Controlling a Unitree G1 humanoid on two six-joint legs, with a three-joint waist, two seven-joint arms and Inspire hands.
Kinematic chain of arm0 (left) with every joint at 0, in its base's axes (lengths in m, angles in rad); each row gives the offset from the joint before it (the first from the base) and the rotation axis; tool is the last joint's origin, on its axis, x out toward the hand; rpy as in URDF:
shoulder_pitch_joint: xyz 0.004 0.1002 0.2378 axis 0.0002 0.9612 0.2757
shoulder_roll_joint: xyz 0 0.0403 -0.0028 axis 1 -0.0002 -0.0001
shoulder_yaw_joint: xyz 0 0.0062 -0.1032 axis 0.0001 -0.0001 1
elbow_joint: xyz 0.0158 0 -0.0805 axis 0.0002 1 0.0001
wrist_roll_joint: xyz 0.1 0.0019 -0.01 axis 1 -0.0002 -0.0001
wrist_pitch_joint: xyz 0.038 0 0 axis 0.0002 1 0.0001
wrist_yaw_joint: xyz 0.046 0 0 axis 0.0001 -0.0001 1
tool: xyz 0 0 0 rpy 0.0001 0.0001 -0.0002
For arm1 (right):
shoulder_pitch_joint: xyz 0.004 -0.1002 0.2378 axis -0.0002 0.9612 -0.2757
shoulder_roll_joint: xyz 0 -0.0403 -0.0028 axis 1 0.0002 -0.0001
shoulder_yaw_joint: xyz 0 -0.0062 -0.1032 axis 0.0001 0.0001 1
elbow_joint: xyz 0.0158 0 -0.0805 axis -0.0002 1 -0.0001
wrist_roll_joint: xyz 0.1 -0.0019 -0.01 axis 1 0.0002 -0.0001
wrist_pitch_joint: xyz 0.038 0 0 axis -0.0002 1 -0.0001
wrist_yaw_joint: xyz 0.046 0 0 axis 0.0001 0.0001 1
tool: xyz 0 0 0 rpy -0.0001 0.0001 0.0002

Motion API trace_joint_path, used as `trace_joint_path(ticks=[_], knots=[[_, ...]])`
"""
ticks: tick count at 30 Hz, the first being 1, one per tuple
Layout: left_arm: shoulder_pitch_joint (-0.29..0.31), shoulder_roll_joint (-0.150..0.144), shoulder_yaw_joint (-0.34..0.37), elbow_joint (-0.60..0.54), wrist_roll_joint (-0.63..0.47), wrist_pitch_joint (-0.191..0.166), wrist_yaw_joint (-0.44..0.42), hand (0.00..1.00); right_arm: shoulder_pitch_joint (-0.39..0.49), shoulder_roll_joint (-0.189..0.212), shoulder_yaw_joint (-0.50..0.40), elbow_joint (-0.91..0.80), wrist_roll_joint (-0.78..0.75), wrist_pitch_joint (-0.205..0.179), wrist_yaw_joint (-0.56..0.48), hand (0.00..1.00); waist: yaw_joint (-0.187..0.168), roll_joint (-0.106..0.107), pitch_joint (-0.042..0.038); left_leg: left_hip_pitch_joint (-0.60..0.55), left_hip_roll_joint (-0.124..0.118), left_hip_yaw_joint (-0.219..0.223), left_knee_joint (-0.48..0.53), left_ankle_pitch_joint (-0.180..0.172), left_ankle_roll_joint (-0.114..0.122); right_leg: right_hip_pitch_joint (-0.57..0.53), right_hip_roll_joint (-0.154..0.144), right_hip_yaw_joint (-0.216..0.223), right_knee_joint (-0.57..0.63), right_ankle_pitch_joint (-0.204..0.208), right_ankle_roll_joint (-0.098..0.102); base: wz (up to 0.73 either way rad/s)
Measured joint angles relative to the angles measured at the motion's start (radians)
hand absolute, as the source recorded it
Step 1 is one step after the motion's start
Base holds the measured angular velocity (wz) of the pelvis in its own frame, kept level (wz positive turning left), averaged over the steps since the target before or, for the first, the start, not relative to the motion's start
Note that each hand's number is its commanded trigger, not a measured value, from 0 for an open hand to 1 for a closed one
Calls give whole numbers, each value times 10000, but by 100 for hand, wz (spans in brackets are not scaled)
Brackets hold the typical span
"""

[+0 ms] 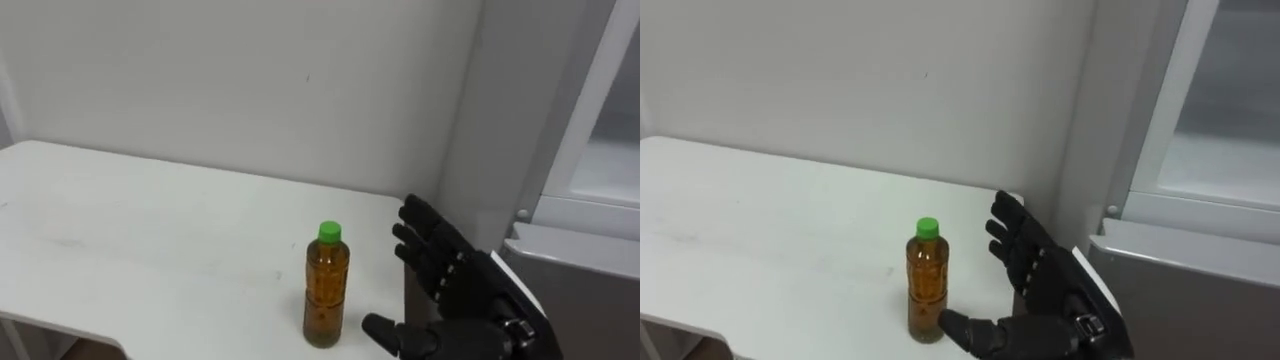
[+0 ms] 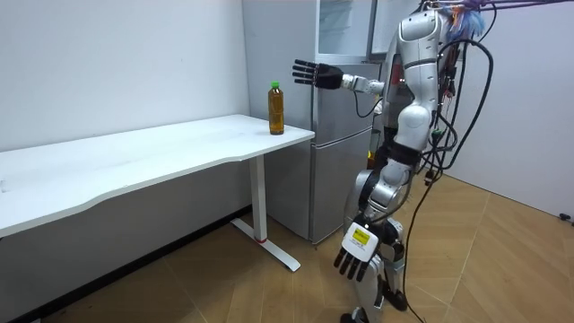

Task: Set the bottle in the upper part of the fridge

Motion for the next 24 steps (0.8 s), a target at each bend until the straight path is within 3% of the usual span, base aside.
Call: trace_joint_path(ticks=[14,24], knots=[[-74,3,28,-24,486,164,-9,0,-82,-12,255,342,63,8,-651,0,434,63,9,-155,-3,-143,19,3,-6,-13,-6,-238,-20,2,-3,3],[70,-39,-16,-707,485,459,-71,0,-1069,-25,443,2284,-26,-3,-1747,0,500,76,-14,-514,-90,-622,239,13,-9,-32,-33,-701,-83,22,-1,13]])
